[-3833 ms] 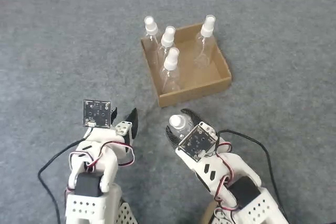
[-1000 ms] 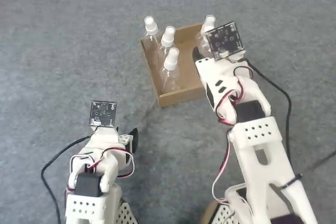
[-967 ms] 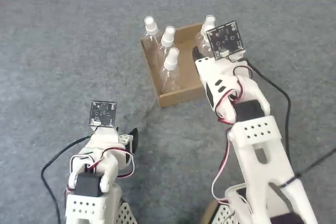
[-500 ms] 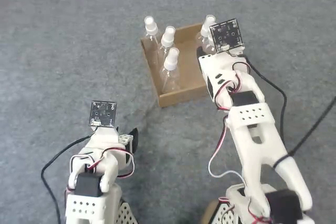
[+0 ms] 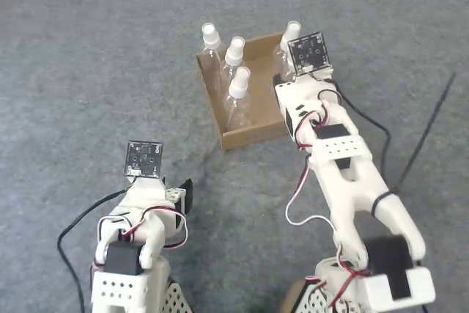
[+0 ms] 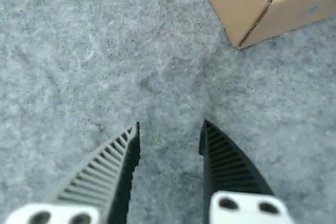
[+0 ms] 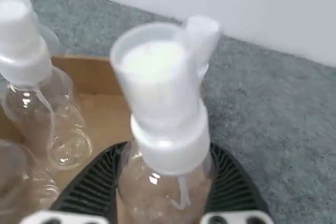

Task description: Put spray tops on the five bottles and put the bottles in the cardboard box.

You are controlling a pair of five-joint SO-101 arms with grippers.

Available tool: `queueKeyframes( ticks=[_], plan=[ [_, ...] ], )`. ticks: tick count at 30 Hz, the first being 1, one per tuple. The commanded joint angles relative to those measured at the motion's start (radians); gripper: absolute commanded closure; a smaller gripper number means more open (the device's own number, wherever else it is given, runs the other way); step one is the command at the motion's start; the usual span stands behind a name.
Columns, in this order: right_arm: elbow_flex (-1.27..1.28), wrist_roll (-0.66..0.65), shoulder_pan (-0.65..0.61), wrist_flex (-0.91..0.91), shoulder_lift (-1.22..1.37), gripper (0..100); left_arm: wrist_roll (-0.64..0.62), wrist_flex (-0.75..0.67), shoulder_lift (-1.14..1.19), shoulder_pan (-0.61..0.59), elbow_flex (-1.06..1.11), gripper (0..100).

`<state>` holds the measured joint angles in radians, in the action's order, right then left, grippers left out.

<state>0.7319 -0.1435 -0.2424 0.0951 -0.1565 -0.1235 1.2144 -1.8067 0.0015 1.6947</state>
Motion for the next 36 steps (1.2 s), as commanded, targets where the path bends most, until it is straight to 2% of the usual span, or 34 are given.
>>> queueKeyframes(
  ticks=[1, 10, 19, 32, 36],
  plan=[
    [-0.069, 0.011, 0.013, -0.064, 0.021, 99.2, 0.0, 0.008, -0.014, 0.002, -0.01, 83],
    [-0.069, 0.011, 0.01, -0.081, 0.09, 99.2, 0.0, 0.008, -0.014, 0.002, -0.01, 83],
    [0.048, 0.005, 0.005, -0.285, 0.094, 99.2, 0.0, 0.008, -0.014, 0.002, -0.01, 83],
    [0.058, 0.003, 0.005, -0.285, 0.101, 98.9, 0.0, 0.008, -0.014, 0.002, -0.01, 83],
    [0.072, 0.006, 0.002, -0.285, 0.101, 89.0, 0.0, 0.008, -0.014, 0.002, -0.01, 83]
  ],
)
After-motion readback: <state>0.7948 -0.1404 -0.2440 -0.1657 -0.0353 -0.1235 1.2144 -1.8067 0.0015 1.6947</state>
